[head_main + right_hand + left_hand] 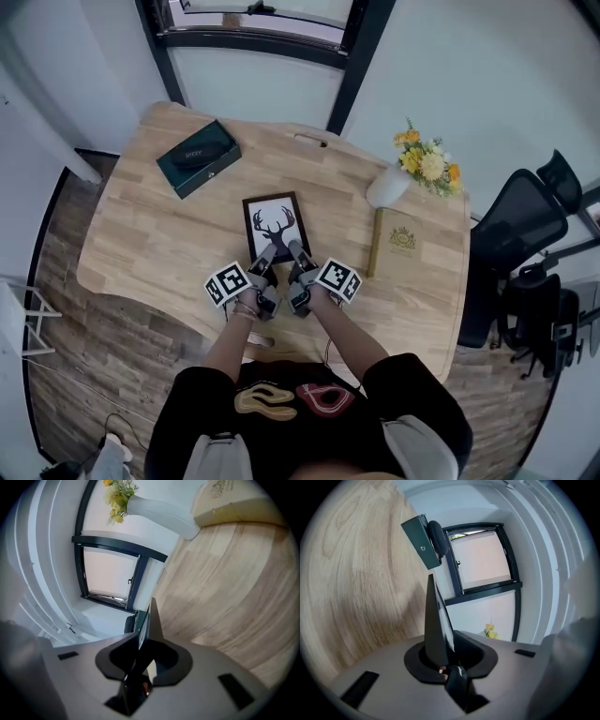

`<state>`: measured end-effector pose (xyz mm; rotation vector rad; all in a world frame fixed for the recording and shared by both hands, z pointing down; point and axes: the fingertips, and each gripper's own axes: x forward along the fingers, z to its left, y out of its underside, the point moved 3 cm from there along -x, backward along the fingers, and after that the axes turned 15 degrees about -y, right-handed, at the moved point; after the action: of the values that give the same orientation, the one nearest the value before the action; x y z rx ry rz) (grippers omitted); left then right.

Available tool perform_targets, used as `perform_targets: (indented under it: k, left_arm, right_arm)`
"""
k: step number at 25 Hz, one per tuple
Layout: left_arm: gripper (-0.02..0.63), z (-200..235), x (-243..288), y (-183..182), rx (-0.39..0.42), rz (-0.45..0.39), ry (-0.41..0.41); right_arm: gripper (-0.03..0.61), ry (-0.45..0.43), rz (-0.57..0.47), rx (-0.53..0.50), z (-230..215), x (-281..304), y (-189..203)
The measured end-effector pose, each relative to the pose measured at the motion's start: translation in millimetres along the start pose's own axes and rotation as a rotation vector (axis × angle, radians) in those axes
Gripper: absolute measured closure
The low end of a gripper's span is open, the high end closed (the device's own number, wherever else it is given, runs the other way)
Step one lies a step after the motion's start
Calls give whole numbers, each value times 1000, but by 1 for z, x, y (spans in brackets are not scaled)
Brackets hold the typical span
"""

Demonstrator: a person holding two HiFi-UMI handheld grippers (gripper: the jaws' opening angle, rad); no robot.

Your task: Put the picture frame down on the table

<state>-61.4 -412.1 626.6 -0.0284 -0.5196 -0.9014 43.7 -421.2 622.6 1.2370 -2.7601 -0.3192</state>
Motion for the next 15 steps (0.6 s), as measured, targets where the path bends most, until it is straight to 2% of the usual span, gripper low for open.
perform_targets:
  k: [3,9,15]
  left_arm:
    - [546,0,7,-9,1,-4,-3]
    - [546,7,20,-17,-48,8,6]
    - [546,14,32,-17,-68,30,-25]
  right_arm:
    - [489,1,11,4,-4,11,-4]
    - [489,25,29,-11,-10,24,-11]
    - [489,52,18,10,-24,25,-15]
